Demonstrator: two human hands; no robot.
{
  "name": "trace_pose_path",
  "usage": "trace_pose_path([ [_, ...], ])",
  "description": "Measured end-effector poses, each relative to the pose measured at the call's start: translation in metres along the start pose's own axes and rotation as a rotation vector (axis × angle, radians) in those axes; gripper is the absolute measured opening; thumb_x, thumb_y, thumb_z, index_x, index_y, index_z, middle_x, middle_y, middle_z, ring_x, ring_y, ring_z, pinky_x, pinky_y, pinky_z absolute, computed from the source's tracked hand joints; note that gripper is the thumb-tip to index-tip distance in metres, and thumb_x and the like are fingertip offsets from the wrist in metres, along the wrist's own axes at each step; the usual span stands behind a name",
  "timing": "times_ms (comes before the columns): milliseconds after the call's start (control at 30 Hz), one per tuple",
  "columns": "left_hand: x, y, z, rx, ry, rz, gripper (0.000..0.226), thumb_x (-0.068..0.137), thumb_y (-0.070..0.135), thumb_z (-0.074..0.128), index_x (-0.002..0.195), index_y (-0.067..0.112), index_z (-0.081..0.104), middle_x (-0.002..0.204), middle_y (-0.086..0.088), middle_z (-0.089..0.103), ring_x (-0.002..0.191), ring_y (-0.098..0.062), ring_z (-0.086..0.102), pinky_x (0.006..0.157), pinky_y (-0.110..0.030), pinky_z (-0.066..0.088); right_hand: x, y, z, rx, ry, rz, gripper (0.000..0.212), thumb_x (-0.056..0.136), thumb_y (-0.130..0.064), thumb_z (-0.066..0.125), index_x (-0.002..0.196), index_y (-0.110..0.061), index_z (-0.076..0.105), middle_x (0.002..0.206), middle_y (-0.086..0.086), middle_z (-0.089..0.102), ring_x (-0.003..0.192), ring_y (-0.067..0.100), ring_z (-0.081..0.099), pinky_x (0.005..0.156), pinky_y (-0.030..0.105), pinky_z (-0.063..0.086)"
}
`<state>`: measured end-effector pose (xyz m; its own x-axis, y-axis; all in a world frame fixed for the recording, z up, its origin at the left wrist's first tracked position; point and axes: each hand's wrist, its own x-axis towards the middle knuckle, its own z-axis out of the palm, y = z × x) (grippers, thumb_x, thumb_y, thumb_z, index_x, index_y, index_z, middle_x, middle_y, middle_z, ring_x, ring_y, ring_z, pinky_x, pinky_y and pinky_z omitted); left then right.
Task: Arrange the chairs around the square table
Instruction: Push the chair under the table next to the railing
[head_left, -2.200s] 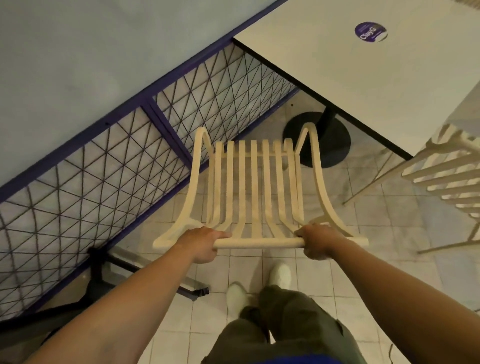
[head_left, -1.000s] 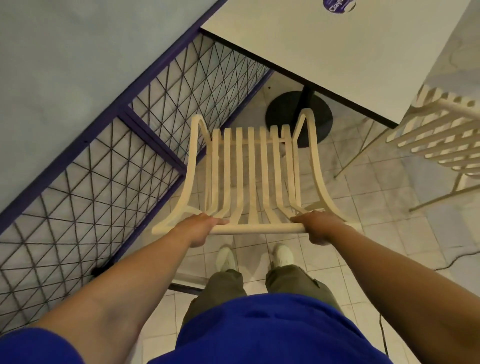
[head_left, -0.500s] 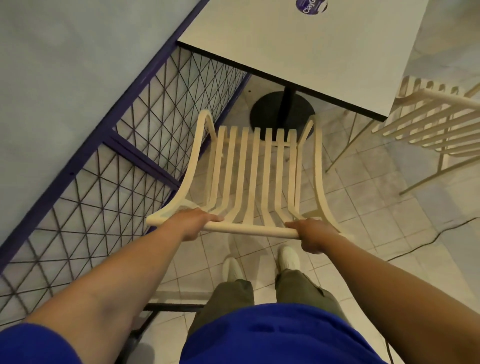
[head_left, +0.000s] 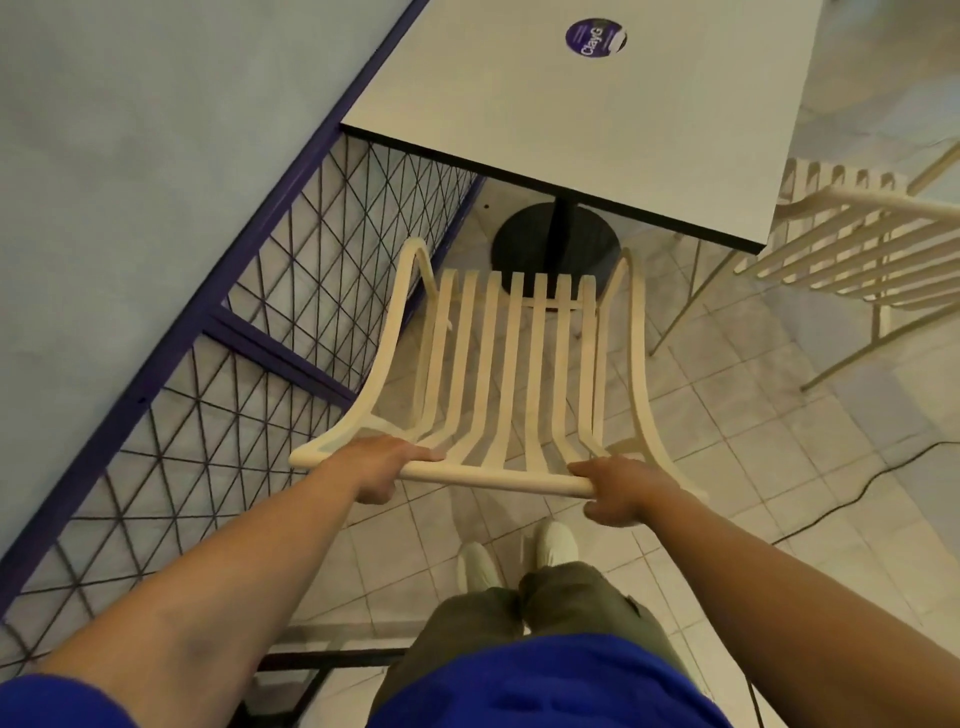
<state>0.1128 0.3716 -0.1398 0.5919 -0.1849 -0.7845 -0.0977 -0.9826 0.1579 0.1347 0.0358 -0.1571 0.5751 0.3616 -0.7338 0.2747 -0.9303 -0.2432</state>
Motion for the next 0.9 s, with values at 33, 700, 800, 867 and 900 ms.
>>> trace_pose_path([
  [33,-0.001,0.001,0.0,0.003,0.005,-0.007,0.084,0.092,0.002,0.054,0.149,0.058,0.027,0.137,0.0,0.05,0.098,-0.016,0.05,0.081,-0.03,0.041,0.002,0.0,-0.002,0.0,-0.012,-0.02,0.047,0.083,-0.032,0.064,0.13,-0.034,0.053,0.112,-0.003,0.063,0.094,0.017,0.06,0.088,0.037,0.051],
  [700,0.017,-0.024,0.003,0.161,0.015,0.064,0.037,0.085,0.011,0.066,0.119,0.024,0.059,0.111,-0.002,0.06,0.097,-0.023,0.059,0.086,-0.038,0.052,0.007,-0.023,0.001,-0.072,0.031,0.161,0.034,0.087,-0.015,0.064,0.117,-0.029,0.059,0.097,-0.008,0.053,0.087,0.012,0.054,0.079,0.026,0.041],
  [800,0.024,-0.046,-0.008,0.157,0.041,0.097,0.033,0.086,0.008,0.065,0.117,0.02,0.06,0.111,-0.005,0.058,0.097,-0.026,0.059,0.084,-0.039,0.052,0.012,-0.04,-0.001,-0.035,0.064,0.2,0.034,0.088,-0.016,0.064,0.117,-0.033,0.059,0.099,-0.009,0.054,0.088,0.011,0.055,0.078,0.025,0.041],
  [867,0.031,-0.068,-0.022,0.188,0.058,0.116,0.034,0.085,0.007,0.064,0.117,0.019,0.061,0.111,-0.006,0.058,0.098,-0.027,0.06,0.085,-0.042,0.054,0.022,-0.058,-0.005,0.004,0.062,0.219,0.034,0.087,-0.016,0.064,0.117,-0.033,0.06,0.099,-0.009,0.055,0.088,0.01,0.055,0.078,0.025,0.042],
  [900,0.034,-0.075,-0.027,0.2,0.061,0.123,0.035,0.084,0.005,0.064,0.116,0.02,0.061,0.111,-0.006,0.058,0.098,-0.028,0.06,0.085,-0.043,0.054,0.026,-0.064,-0.006,0.019,0.062,0.221,0.034,0.087,-0.017,0.064,0.117,-0.033,0.061,0.098,-0.01,0.055,0.087,0.01,0.055,0.077,0.025,0.042],
])
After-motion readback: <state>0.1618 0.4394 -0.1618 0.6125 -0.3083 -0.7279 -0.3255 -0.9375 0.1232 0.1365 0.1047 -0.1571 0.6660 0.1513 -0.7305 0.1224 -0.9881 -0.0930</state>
